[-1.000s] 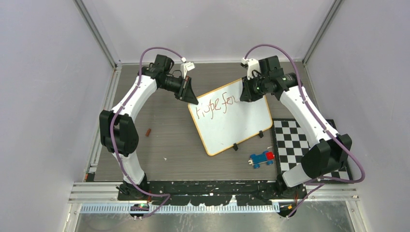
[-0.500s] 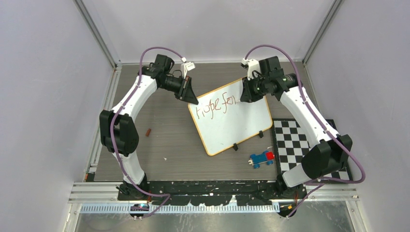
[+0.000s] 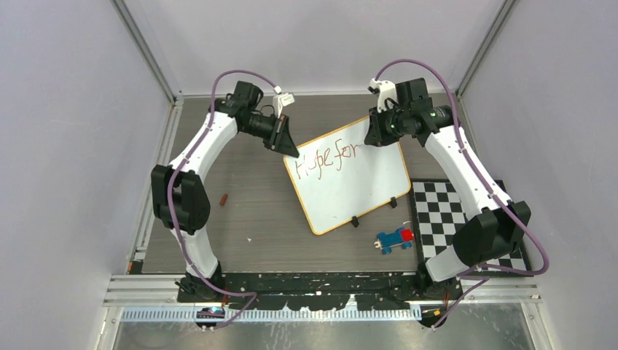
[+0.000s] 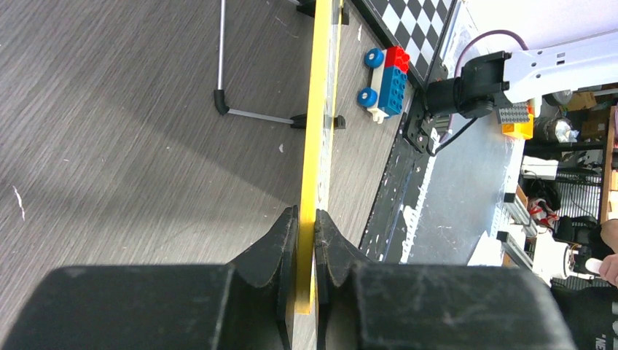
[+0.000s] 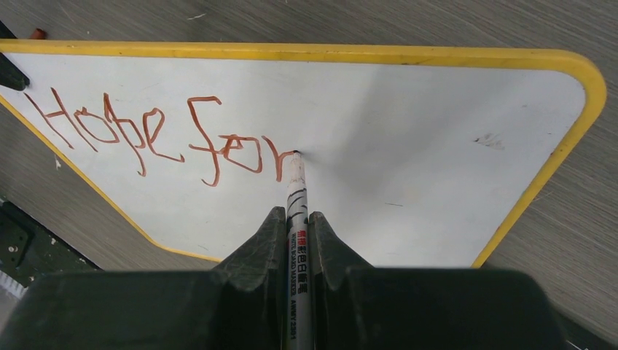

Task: Write a sentence on the whiteboard

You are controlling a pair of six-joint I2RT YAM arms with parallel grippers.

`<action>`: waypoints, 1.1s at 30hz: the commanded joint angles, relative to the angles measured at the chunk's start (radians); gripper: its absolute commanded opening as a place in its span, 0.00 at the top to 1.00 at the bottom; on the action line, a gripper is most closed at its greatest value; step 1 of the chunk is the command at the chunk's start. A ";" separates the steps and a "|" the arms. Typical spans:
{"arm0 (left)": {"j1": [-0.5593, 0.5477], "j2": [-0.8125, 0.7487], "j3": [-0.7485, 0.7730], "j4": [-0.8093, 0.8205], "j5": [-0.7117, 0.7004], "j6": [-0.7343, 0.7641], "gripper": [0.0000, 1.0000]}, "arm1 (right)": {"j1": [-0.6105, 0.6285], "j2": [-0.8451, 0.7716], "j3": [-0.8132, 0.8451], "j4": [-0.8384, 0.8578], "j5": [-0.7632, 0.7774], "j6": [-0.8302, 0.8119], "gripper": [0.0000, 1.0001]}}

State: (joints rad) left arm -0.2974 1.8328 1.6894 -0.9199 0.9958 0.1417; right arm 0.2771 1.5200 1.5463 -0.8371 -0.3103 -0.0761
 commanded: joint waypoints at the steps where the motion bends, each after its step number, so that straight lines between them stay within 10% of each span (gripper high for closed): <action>1: -0.016 0.038 0.046 -0.039 -0.037 0.021 1.00 | -0.012 -0.004 0.055 0.031 -0.017 -0.010 1.00; 15: -0.016 0.195 0.311 -0.200 -0.066 0.114 1.00 | -0.012 -0.069 0.080 -0.097 -0.275 -0.041 1.00; 28: 0.020 0.035 0.130 -0.148 -0.047 0.082 0.36 | 0.045 -0.131 -0.119 -0.020 -0.331 0.051 1.00; 33: 0.064 -0.045 -0.039 0.000 -0.017 0.005 0.28 | 0.117 -0.143 -0.145 -0.009 -0.231 0.042 1.00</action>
State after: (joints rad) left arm -0.2672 1.8801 1.7298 -1.0523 0.9447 0.2089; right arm 0.3424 1.4254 1.4113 -0.8944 -0.6029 -0.0391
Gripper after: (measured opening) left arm 0.705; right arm 0.173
